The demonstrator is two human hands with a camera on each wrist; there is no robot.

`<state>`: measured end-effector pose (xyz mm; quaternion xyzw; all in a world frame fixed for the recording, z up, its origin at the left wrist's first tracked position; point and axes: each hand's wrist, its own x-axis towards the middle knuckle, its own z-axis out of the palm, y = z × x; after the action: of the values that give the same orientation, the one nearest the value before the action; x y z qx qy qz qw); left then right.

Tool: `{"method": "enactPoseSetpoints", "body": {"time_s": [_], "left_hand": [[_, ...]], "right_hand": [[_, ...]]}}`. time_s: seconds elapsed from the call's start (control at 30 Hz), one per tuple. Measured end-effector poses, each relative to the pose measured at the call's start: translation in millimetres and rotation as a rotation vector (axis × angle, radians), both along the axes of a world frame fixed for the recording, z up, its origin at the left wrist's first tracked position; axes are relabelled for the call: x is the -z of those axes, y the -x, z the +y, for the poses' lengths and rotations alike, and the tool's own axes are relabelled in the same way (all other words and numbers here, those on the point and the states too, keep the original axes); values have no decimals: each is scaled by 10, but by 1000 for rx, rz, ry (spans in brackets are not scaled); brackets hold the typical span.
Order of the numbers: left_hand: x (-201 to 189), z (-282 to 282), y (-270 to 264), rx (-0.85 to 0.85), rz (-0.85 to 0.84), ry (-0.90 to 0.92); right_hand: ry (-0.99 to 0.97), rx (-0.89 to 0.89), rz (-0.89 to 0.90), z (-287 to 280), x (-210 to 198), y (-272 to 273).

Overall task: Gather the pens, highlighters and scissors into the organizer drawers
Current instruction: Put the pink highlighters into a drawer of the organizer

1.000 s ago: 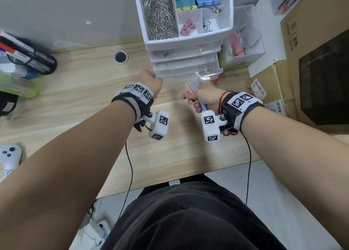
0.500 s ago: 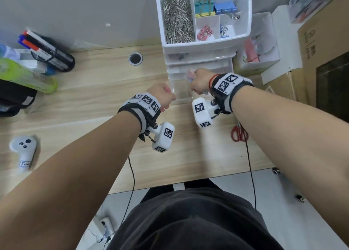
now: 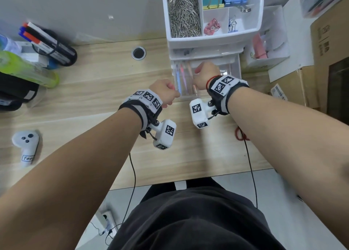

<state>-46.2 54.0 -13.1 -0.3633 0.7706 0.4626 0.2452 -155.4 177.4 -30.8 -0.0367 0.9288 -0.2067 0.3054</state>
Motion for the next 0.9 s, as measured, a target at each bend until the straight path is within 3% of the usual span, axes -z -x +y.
{"method": "enactPoseSetpoints", "body": {"time_s": [0.17, 0.3, 0.43, 0.53, 0.63, 0.73, 0.9], "left_hand": [[45, -33, -30, 8, 27, -6], [50, -82, -63, 28, 23, -21], [8, -107, -55, 143, -28, 58], [-24, -101, -33, 233, -66, 154], [-70, -73, -15, 285, -112, 213], [-92, -45, 6, 352, -154, 232], [-41, -104, 51, 200, -107, 136]], "right_hand": [[213, 41, -141, -32, 3, -96], [228, 30, -185, 5, -31, -89], [170, 6, -159, 148, -131, 2], [88, -45, -235, 323, -321, 88], [-126, -253, -385, 510, -513, 137], [-327, -432, -411, 595, -526, 146], [-290, -439, -371, 562, -553, 171]]}}
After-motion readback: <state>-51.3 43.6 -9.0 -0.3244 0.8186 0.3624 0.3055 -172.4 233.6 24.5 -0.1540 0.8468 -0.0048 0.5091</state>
